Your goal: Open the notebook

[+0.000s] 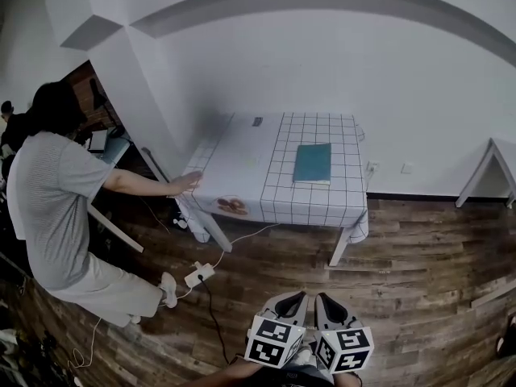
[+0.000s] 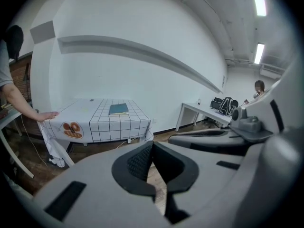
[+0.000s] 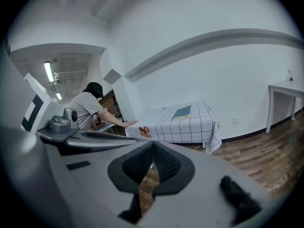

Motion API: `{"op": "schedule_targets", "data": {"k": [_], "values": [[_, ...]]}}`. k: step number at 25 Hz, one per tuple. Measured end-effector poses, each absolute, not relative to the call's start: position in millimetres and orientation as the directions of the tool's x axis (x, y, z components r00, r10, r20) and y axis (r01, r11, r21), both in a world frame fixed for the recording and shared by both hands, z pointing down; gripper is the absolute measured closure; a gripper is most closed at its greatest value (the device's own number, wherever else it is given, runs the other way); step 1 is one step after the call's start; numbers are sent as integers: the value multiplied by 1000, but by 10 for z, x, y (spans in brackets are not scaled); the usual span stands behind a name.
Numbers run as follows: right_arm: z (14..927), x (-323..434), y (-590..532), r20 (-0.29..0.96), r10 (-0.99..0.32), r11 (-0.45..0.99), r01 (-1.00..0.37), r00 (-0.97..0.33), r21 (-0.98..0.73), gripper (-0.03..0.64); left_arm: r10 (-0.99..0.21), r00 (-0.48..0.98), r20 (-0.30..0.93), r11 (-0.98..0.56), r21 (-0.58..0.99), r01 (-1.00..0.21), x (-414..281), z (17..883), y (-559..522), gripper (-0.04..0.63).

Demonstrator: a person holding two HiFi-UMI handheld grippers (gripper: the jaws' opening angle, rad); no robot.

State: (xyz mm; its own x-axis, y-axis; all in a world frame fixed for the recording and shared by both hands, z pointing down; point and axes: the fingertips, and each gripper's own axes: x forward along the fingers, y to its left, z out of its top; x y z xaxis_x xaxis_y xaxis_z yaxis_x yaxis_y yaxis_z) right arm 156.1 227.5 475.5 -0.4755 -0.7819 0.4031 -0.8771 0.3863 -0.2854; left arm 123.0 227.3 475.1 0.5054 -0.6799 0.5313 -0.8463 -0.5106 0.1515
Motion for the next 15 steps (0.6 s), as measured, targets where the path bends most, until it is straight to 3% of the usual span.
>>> {"op": "schedule_targets", "data": {"k": [15], "values": [[4785, 1717, 1682, 414, -788, 376, -888, -456, -264, 604, -673, 530, 515, -518, 183, -836, 1415, 4785, 1629, 584]]}}
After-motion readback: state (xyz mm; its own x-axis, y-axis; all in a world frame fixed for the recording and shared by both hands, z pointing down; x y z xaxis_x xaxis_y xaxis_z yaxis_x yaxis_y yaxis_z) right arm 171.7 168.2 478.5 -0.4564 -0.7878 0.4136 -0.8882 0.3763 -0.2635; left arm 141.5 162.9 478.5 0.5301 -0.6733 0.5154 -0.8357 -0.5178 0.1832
